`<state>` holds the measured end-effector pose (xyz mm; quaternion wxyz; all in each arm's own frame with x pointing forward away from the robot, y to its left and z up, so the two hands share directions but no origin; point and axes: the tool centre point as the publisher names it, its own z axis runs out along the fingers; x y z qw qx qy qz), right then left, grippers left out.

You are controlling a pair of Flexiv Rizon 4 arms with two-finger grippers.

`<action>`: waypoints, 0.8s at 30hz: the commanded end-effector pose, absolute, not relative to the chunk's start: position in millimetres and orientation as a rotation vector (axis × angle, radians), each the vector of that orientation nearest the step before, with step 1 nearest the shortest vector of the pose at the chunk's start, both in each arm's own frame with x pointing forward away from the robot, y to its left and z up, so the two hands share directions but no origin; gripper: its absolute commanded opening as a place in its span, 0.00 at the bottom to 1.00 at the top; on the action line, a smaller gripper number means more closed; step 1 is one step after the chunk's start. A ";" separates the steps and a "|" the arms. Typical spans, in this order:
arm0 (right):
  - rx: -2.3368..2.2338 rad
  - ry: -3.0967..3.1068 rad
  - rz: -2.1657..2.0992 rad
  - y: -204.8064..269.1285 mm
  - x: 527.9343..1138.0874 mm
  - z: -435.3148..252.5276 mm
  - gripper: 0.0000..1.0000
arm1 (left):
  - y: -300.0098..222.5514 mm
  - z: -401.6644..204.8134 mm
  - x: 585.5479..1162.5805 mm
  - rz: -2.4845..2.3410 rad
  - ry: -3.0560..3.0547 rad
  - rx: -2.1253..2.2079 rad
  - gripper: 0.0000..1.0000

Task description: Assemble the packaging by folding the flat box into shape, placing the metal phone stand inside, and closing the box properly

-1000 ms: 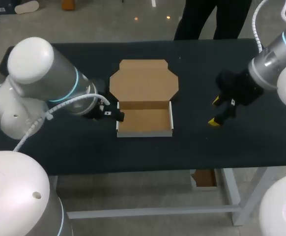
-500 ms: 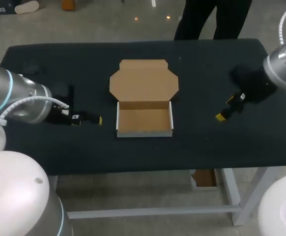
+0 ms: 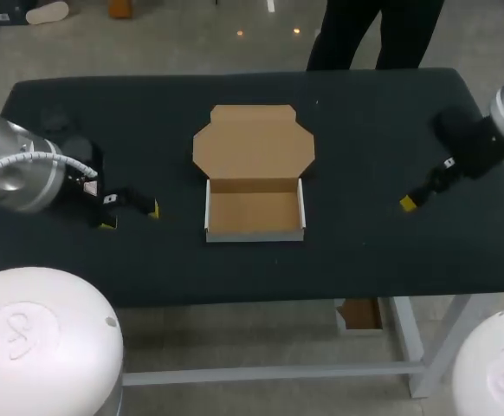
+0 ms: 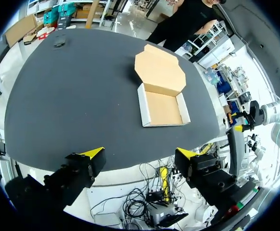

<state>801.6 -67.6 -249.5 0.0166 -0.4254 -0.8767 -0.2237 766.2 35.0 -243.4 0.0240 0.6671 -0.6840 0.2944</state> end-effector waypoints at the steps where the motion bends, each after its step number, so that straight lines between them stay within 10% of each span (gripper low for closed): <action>1: -1.365 -2.701 -0.667 -77.3 788.8 -236.5 1.00 | 46.2 -215.8 755.8 0.833 -2.105 2.116 1.00; 24: -1.669 -2.416 -0.654 -98.1 749.1 -218.5 1.00 | 50.5 -179.4 735.4 0.761 -1.997 2.161 1.00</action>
